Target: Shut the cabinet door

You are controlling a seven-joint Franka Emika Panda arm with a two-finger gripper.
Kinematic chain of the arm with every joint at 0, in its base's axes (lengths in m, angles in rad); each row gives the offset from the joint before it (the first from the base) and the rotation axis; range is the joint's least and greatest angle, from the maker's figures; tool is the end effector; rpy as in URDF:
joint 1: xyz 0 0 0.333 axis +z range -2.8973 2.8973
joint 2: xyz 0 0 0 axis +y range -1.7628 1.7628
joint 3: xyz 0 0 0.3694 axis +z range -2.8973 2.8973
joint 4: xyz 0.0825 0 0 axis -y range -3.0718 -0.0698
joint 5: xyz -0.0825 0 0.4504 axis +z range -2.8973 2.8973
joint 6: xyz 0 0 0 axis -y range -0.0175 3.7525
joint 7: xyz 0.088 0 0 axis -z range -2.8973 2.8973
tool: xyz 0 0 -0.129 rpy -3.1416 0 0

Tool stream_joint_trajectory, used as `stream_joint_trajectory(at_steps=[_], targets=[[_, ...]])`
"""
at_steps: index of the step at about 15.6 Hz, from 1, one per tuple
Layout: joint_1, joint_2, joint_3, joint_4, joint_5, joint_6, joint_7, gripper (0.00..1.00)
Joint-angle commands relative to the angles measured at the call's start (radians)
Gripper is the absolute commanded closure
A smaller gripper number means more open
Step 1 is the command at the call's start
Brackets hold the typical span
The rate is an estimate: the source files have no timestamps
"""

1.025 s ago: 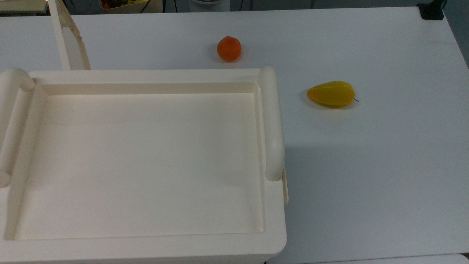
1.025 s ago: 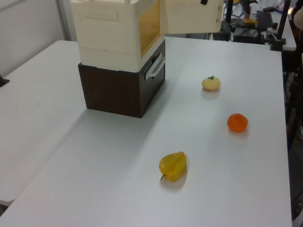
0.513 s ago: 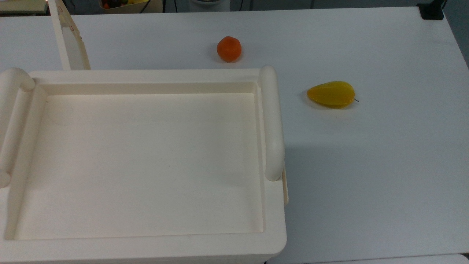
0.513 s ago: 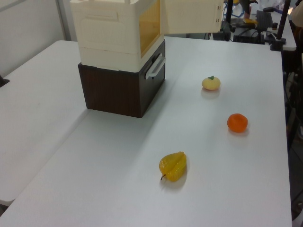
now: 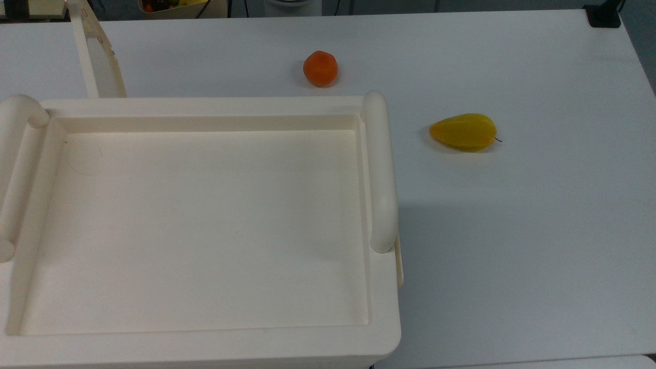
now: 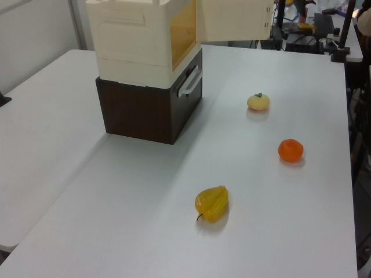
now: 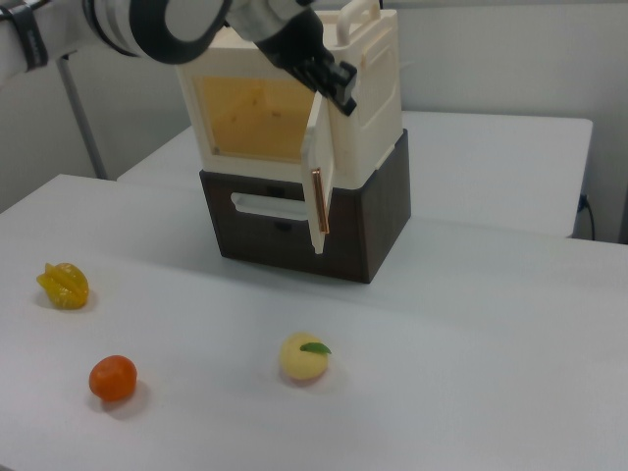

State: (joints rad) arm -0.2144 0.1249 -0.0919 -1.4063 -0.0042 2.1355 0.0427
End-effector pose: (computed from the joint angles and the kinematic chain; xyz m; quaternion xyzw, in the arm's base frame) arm 0.6881 -0.2125 0.7337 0.9405 -0.1632 0.2943 0.0465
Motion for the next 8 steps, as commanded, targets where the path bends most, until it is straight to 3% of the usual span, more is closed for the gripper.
stream_joint_trajectory(at_steps=[1, 5, 8], targets=[[0.015, -0.016, 0.001, -0.048, 0.036, -0.023, -0.017, 1.0], [0.02, -0.025, 0.014, -0.048, 0.134, -0.066, -0.015, 1.0], [0.038, -0.028, 0.035, -0.042, 0.164, -0.103, -0.003, 1.0]])
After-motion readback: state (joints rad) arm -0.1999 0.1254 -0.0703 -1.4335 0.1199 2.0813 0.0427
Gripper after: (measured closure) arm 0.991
